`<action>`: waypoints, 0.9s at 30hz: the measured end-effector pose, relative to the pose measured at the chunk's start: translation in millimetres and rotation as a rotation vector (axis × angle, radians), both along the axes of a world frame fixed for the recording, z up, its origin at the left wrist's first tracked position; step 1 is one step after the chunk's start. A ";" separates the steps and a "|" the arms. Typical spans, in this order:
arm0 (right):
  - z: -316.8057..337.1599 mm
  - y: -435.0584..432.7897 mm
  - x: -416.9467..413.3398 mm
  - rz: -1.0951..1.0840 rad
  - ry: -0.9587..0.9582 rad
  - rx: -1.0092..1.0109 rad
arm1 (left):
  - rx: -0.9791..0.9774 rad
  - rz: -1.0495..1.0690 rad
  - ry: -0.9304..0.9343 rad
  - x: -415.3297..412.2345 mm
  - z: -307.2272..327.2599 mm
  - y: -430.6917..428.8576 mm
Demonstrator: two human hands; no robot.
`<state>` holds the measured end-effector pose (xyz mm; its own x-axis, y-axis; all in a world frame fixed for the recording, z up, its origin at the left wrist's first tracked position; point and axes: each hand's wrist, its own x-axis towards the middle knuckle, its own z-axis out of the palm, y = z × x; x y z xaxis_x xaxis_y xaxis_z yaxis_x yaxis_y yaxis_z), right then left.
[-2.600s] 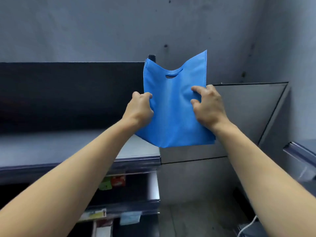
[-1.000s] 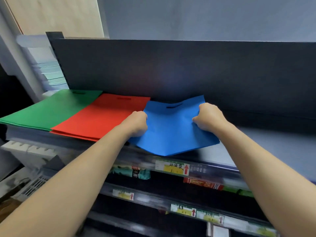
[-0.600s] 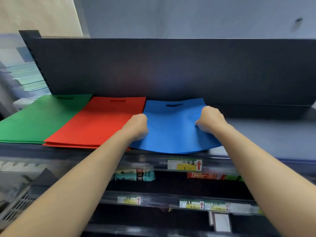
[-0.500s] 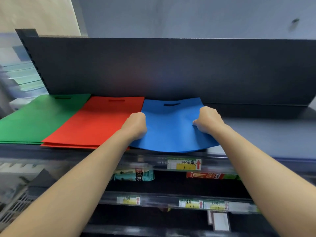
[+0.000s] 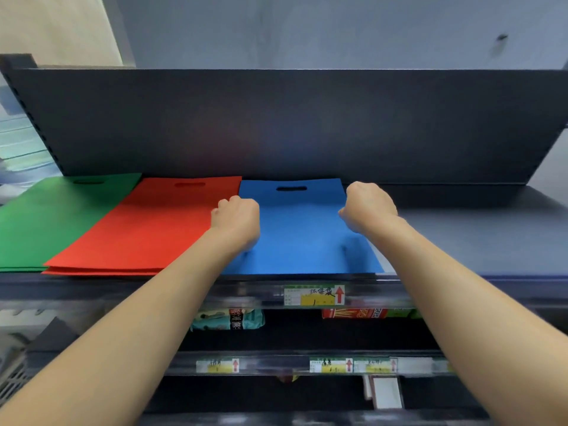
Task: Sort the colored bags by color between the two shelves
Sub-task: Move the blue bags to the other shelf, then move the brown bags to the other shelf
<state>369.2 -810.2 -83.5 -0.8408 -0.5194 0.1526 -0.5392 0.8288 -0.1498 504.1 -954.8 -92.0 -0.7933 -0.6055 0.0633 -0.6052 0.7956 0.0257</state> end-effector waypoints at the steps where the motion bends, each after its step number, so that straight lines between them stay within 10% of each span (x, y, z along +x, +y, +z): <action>1: 5.3 4.8 1.0 0.019 0.024 -0.005 | -0.040 -0.021 0.003 -3.8 6.0 7.2; 27: 99.9 467.6 -14.4 -0.728 0.325 0.085 | -0.207 -1.263 0.663 -195.1 99.3 455.7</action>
